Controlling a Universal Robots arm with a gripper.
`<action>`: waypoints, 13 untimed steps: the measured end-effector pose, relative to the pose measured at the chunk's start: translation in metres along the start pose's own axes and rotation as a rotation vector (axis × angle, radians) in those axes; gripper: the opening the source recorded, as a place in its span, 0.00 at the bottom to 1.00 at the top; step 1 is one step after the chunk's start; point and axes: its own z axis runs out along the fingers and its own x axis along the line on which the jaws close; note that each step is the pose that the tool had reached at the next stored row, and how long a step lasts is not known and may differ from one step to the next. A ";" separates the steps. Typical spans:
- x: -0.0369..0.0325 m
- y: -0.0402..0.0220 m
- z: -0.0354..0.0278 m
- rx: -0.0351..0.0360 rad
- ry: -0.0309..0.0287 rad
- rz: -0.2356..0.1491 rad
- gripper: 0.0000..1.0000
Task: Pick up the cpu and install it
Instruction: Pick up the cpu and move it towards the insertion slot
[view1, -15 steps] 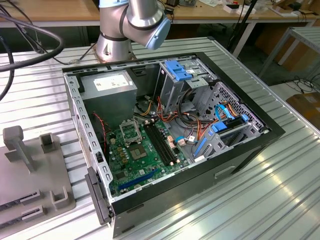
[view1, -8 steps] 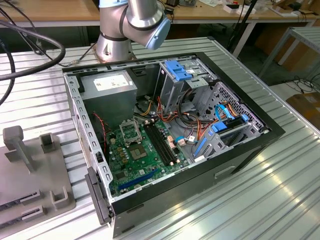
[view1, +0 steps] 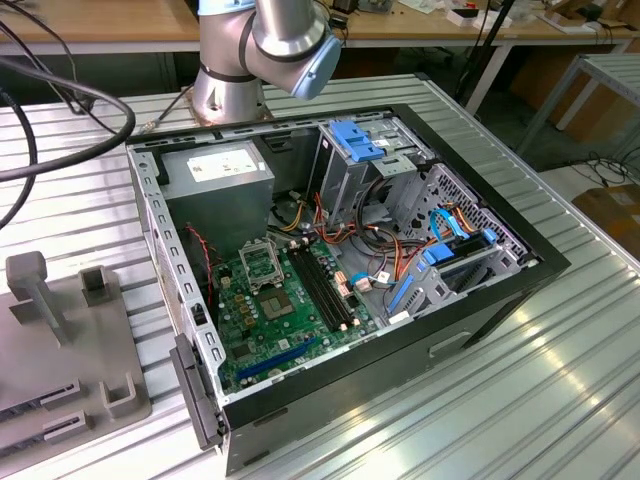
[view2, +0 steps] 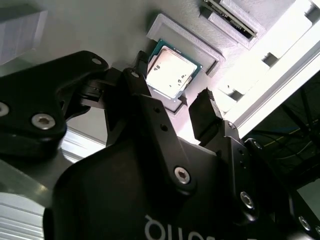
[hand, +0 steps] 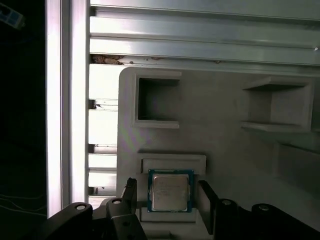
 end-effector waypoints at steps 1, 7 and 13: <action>-0.0001 -0.0001 0.0008 0.0003 0.0001 0.001 0.60; -0.0001 -0.0001 0.0038 0.0015 0.0002 0.001 0.60; -0.0002 -0.0007 0.0057 0.0061 0.0003 0.001 0.60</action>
